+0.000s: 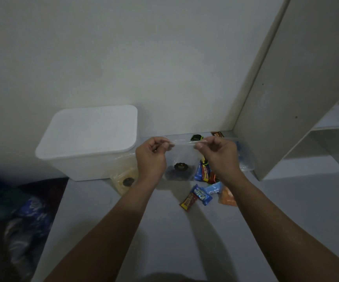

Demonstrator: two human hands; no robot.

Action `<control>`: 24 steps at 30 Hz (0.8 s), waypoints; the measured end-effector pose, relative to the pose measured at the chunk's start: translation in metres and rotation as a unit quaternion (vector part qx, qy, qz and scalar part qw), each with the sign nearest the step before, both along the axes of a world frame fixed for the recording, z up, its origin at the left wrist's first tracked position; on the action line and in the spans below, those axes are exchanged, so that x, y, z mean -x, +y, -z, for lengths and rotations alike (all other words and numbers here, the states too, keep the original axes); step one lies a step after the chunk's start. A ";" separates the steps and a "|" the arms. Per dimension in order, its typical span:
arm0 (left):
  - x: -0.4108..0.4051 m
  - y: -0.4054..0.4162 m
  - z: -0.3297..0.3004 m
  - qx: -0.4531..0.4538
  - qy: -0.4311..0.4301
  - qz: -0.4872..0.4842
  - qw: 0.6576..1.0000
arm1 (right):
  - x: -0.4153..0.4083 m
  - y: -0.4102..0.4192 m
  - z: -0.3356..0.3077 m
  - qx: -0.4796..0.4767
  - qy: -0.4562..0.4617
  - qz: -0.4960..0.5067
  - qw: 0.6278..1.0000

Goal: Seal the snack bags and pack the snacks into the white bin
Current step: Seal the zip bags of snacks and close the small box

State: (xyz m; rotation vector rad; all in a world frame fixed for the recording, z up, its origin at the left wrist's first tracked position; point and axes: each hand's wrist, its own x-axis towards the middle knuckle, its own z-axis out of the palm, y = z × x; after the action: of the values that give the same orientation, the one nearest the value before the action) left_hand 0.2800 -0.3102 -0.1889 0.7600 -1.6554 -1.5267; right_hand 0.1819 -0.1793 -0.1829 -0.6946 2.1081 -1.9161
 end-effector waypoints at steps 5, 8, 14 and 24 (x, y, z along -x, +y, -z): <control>0.001 -0.004 -0.009 -0.008 0.010 -0.022 1.000 | 0.000 -0.016 -0.007 -0.017 0.015 0.003 1.000; -0.001 -0.013 -0.012 -0.005 0.000 0.014 1.000 | 0.004 -0.019 -0.010 -0.003 0.023 -0.001 1.000; 0.002 -0.022 -0.021 0.042 -0.039 0.026 0.998 | 0.016 -0.018 -0.019 -0.043 0.049 -0.086 0.994; 0.005 -0.018 -0.030 0.039 -0.019 0.078 0.996 | 0.016 -0.027 -0.026 -0.081 0.116 -0.060 0.988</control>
State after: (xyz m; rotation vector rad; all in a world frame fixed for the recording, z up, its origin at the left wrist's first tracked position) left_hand 0.2749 -0.3286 -0.1590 0.6351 -1.8279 -1.5518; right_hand 0.1658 -0.2064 -0.1568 -1.0252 2.2660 -1.6487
